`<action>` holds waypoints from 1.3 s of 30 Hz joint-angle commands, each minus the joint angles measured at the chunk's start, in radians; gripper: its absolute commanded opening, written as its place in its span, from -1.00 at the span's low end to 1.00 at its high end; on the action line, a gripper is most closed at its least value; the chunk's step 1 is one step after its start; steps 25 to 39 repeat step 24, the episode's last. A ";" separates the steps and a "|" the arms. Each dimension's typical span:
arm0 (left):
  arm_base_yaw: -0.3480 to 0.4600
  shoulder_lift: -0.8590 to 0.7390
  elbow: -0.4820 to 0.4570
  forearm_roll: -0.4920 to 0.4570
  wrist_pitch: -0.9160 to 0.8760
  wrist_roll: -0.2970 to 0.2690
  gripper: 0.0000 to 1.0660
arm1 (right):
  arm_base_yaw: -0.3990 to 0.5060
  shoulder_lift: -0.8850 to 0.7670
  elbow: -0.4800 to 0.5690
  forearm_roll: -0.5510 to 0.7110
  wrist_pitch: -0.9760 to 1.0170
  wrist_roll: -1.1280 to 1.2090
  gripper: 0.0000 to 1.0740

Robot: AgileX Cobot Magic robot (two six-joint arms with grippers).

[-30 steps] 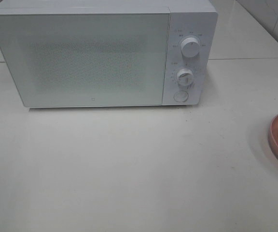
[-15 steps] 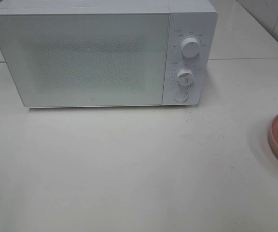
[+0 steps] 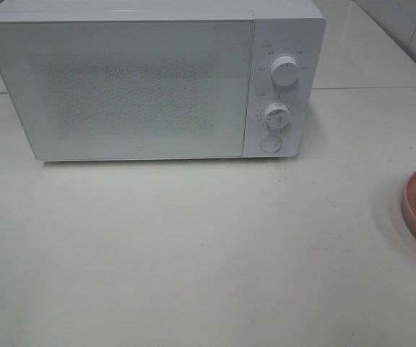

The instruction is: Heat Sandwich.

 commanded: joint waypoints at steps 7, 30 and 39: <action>0.002 -0.023 0.002 -0.004 0.001 -0.001 0.92 | -0.007 -0.028 0.001 -0.005 -0.004 -0.009 0.38; 0.002 -0.023 0.002 -0.004 0.001 -0.001 0.92 | -0.007 -0.028 0.001 -0.005 -0.004 -0.008 0.38; 0.002 -0.023 0.002 -0.004 0.001 -0.001 0.92 | -0.007 -0.028 0.001 -0.005 -0.004 -0.008 0.38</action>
